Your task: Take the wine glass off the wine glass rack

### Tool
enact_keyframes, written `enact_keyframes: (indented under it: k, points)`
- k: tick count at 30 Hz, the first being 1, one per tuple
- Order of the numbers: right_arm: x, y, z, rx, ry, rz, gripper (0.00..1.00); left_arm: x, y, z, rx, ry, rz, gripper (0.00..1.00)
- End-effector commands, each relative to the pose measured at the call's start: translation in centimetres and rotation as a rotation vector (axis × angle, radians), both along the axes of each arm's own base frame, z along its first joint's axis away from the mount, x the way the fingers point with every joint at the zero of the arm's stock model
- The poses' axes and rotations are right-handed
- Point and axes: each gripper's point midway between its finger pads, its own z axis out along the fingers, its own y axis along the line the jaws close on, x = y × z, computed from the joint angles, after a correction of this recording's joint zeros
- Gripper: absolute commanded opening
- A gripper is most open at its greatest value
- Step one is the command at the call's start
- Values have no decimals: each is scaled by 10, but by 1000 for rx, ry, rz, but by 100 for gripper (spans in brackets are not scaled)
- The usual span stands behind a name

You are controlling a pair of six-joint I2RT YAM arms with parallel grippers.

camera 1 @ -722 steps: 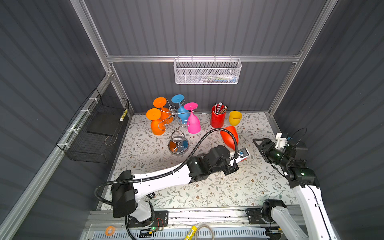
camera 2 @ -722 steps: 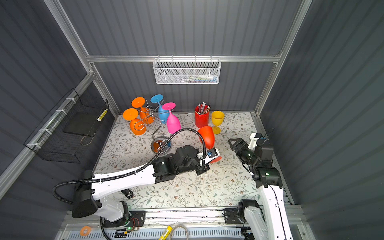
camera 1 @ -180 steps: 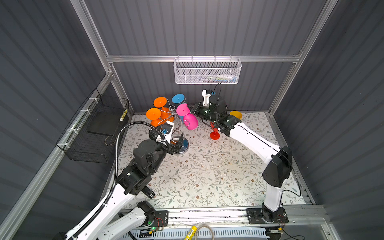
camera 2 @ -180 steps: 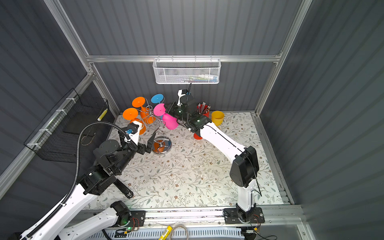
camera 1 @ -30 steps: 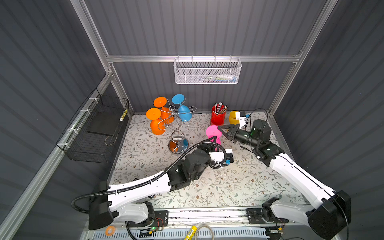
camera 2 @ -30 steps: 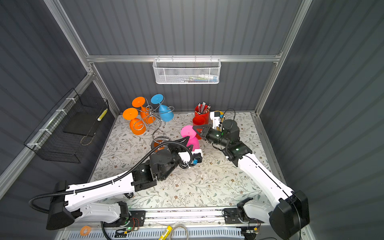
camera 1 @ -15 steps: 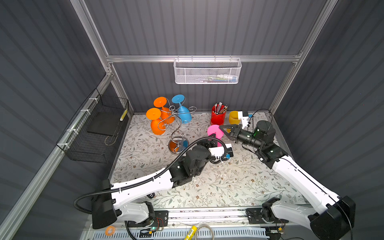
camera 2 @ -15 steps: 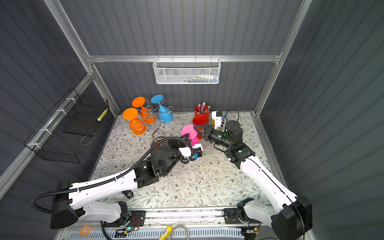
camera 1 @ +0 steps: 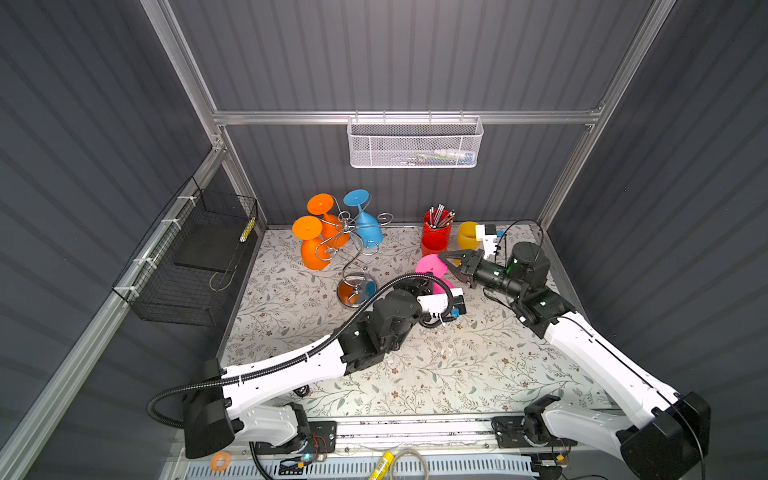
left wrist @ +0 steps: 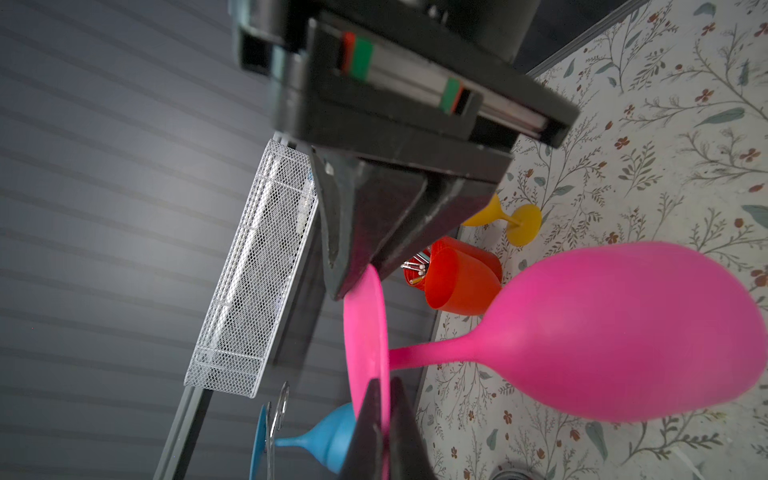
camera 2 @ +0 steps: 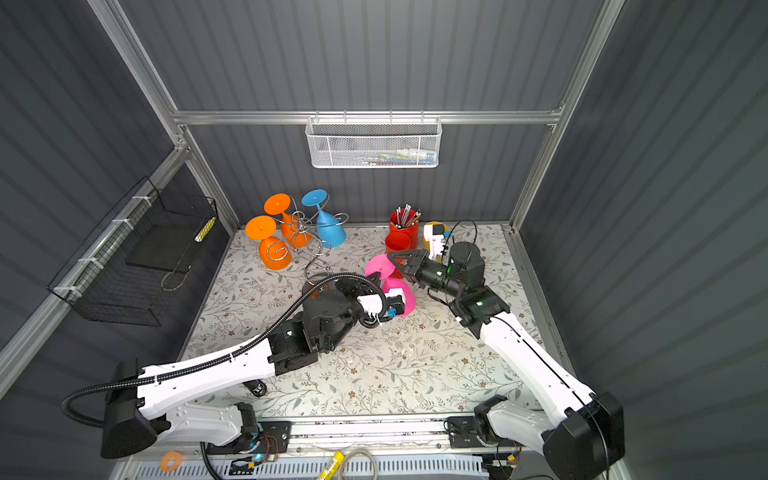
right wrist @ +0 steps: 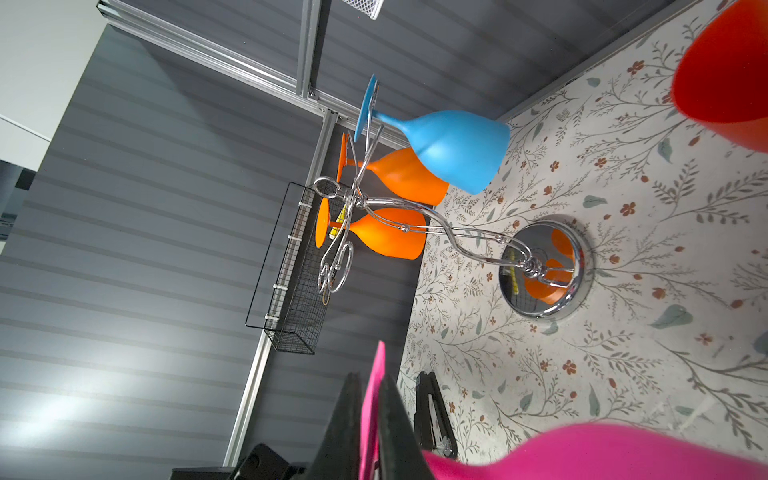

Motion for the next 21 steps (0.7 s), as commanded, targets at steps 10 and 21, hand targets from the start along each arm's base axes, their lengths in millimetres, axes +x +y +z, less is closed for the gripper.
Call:
enact_keyframes:
  k: [10,21]
  points:
    - [-15,-57,25,-48,-252,-173,71,-1,38,21,-351,291,130,0]
    - [-20,-83,15,-90,-289,-244,73,-12,73,3,-637,600,256,0]
